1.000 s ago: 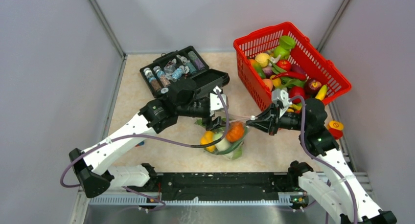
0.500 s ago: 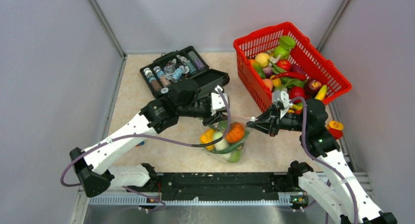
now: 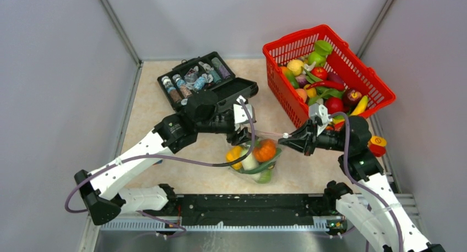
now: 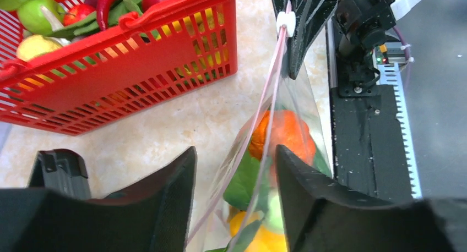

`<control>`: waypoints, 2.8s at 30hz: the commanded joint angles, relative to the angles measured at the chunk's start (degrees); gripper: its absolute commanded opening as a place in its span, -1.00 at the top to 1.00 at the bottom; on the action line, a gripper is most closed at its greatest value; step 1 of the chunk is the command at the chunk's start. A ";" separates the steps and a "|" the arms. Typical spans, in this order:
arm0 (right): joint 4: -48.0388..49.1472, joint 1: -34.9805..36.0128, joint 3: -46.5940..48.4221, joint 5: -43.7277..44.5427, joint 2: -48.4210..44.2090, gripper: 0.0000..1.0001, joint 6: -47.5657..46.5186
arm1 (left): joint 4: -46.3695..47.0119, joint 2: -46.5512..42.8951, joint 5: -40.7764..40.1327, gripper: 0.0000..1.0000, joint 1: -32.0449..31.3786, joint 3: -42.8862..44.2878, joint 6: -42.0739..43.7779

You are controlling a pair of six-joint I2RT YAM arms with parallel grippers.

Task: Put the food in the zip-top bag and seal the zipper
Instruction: Zip the zipper food storage bag at the center of the board.

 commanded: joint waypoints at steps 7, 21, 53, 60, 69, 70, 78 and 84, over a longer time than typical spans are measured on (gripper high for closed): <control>5.15 0.65 -0.72 -1.05 -1.30 1.00 3.38 | 4.76 -1.83 0.90 -0.98 -0.19 -1.08 0.01; 6.62 0.69 -1.43 -0.93 -1.12 1.00 3.99 | -2.53 1.75 0.77 -0.97 -0.19 2.45 2.31; 4.60 0.72 -1.86 2.31 -3.62 1.00 2.52 | -7.70 6.54 0.14 0.75 -1.30 7.26 -0.43; 5.09 0.75 -2.73 3.20 -3.73 0.52 3.00 | -4.27 3.10 0.96 1.00 -1.93 4.29 -1.81; 8.96 0.79 -3.62 2.37 -2.65 0.27 4.60 | -3.06 1.90 1.70 1.00 -2.38 2.93 -2.28; 9.41 0.84 -3.73 2.36 -2.42 0.32 4.67 | -3.07 2.02 1.75 1.00 -2.45 2.94 -2.28; 8.62 1.18 -3.01 1.32 -0.93 0.81 0.97 | -2.29 2.29 1.47 1.00 -2.80 3.05 -2.36; 6.96 1.18 -2.42 1.48 0.19 1.00 -0.09 | -2.20 2.47 1.20 1.00 -2.91 3.17 -2.30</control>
